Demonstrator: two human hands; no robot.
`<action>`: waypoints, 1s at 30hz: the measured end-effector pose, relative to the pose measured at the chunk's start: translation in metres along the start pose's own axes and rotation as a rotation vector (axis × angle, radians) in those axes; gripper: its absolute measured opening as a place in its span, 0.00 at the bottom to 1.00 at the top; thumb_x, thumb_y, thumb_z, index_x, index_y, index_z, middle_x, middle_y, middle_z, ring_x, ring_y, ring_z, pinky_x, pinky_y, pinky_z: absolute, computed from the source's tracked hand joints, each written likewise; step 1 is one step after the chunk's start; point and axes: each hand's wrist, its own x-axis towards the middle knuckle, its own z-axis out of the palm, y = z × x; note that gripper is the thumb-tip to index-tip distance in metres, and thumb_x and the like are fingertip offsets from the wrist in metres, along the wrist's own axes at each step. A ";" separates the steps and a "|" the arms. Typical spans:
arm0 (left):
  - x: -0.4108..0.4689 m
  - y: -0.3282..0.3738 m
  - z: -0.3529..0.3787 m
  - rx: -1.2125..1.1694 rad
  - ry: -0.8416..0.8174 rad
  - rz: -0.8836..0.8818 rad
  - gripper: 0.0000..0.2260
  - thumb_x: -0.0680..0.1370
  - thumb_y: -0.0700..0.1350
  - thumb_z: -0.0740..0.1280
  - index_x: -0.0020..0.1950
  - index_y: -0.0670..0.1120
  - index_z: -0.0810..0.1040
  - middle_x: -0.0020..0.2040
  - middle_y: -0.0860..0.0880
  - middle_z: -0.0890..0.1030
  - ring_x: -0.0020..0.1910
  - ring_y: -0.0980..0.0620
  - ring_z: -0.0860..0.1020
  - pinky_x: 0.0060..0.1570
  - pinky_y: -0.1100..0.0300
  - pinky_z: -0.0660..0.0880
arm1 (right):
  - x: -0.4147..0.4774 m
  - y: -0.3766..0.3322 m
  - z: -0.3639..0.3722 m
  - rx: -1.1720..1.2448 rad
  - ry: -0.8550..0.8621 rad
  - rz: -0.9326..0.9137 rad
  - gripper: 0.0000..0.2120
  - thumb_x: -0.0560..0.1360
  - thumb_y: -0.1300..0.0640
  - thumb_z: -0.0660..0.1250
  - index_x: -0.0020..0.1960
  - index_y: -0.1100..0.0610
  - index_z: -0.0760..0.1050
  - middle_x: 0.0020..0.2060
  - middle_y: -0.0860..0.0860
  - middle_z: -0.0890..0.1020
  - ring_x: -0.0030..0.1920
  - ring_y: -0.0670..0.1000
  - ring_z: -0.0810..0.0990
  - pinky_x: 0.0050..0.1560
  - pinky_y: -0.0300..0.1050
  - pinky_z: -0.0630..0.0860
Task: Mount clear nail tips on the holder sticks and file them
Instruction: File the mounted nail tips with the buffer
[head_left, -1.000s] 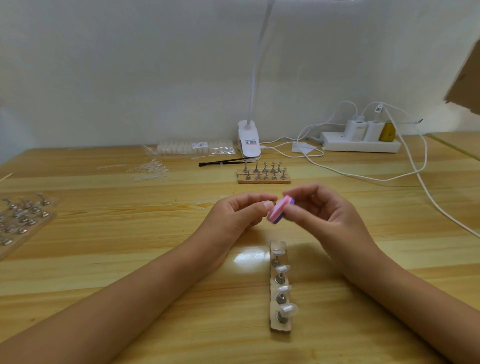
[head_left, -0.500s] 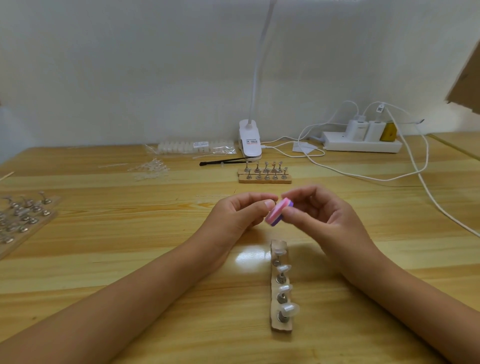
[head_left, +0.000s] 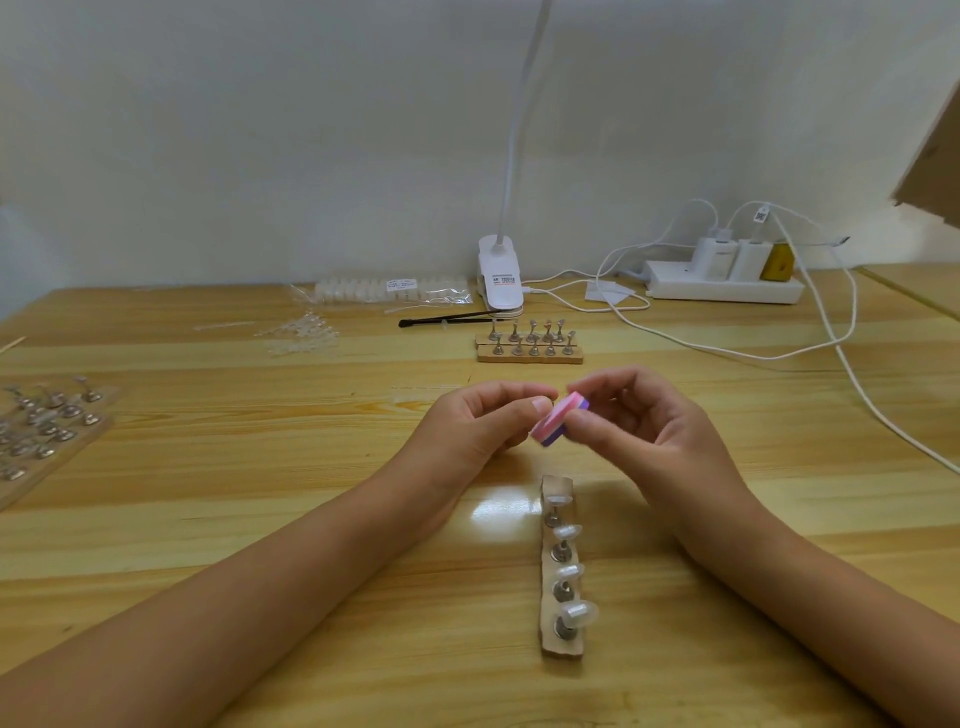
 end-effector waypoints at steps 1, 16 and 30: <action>0.000 0.000 0.000 0.001 0.006 -0.004 0.10 0.71 0.50 0.72 0.51 0.52 0.86 0.53 0.43 0.85 0.59 0.39 0.78 0.68 0.46 0.71 | 0.000 -0.001 -0.001 0.004 0.033 -0.007 0.15 0.67 0.55 0.73 0.53 0.58 0.78 0.47 0.54 0.85 0.50 0.52 0.84 0.54 0.44 0.81; -0.003 0.004 0.002 0.001 -0.005 -0.001 0.10 0.71 0.49 0.71 0.51 0.50 0.86 0.57 0.36 0.82 0.53 0.47 0.76 0.70 0.42 0.69 | 0.002 0.000 -0.001 0.103 0.043 0.010 0.19 0.66 0.57 0.73 0.56 0.56 0.74 0.45 0.50 0.85 0.49 0.50 0.84 0.51 0.39 0.80; 0.000 0.001 0.001 0.000 0.014 -0.002 0.10 0.71 0.50 0.72 0.51 0.51 0.86 0.55 0.42 0.84 0.60 0.41 0.78 0.69 0.43 0.70 | -0.001 -0.003 0.000 0.036 -0.004 -0.003 0.13 0.68 0.58 0.72 0.51 0.60 0.77 0.46 0.54 0.86 0.48 0.51 0.85 0.52 0.41 0.81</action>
